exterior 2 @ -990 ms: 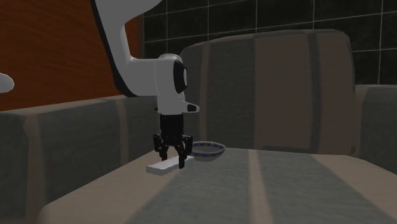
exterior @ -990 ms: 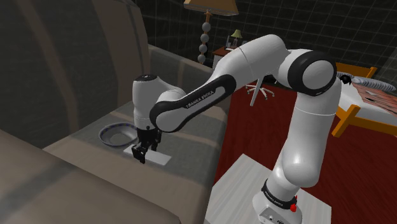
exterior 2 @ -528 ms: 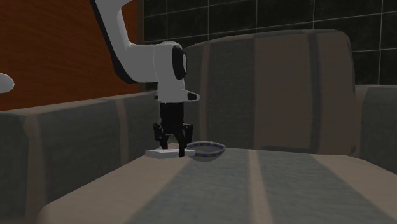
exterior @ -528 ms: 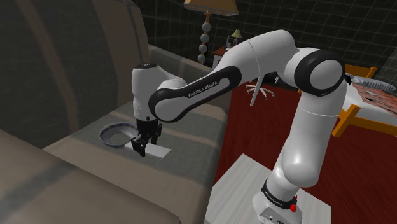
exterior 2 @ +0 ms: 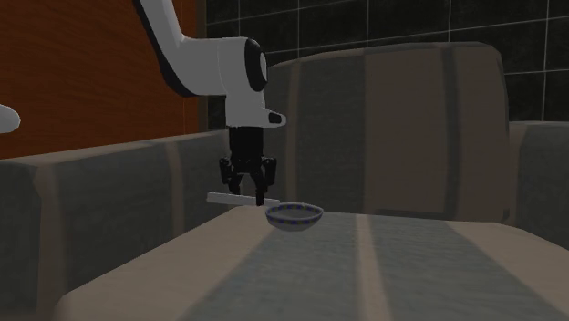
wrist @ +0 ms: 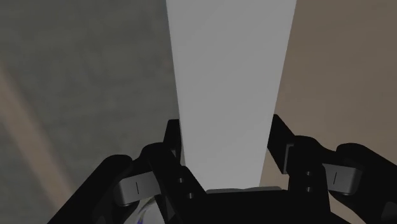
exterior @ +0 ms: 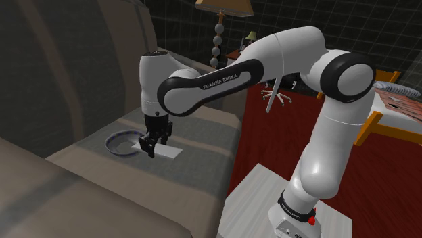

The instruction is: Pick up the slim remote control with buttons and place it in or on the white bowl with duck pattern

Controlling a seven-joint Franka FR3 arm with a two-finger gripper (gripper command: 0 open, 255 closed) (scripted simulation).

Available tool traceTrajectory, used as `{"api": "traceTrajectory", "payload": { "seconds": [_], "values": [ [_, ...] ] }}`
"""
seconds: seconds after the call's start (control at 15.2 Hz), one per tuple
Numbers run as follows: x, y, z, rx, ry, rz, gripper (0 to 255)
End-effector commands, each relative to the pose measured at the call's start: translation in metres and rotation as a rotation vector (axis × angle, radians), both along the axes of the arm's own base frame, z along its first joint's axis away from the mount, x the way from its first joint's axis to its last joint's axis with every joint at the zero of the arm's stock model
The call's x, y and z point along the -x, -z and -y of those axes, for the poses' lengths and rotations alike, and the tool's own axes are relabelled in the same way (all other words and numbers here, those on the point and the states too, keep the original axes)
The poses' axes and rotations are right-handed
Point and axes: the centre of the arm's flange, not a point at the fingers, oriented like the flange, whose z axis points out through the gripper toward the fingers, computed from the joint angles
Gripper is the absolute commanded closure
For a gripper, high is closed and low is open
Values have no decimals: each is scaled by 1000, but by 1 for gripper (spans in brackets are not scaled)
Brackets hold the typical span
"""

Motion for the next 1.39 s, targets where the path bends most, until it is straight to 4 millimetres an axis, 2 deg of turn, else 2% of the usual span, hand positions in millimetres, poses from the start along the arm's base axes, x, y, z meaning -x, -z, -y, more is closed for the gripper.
{"api": "traceTrajectory", "payload": {
  "seconds": [0.0,0.13,0.99,1.06,1.32],
  "values": [
    [0,-10,0,0,0,0,255],
    [0,-16,0,0,0,0,255],
    [-170,-16,-19,0,0,0,255],
    [-189,-17,-21,0,0,0,255],
    [-189,5,-21,0,0,0,255]
  ]
}}
